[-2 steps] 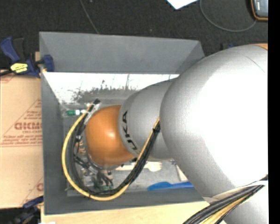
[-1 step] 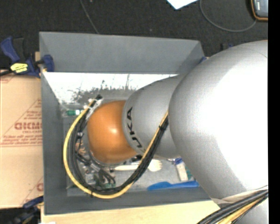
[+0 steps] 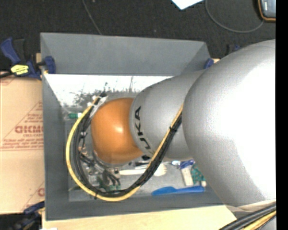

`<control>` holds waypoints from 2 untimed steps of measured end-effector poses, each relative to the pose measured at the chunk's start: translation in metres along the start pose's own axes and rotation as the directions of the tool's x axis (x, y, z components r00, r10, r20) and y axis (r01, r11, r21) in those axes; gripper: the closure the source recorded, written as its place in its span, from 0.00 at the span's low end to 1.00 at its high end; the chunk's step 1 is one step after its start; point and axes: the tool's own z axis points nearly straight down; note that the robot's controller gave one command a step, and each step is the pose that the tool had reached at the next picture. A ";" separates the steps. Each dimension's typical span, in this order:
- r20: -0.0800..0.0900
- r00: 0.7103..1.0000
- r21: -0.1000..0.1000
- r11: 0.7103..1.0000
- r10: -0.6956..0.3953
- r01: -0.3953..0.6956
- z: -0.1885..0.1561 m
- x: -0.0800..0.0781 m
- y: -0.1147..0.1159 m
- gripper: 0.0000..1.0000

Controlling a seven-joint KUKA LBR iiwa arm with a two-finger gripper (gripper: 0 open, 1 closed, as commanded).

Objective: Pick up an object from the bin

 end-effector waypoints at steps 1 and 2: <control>0.000 1.000 0.000 1.000 0.001 -0.001 -0.017 0.000 0.000 1.00; -0.002 1.000 0.000 1.000 0.003 -0.003 -0.037 0.000 0.000 1.00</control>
Offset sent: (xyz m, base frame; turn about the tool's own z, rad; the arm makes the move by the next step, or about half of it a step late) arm 0.0001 0.0000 0.0549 0.0006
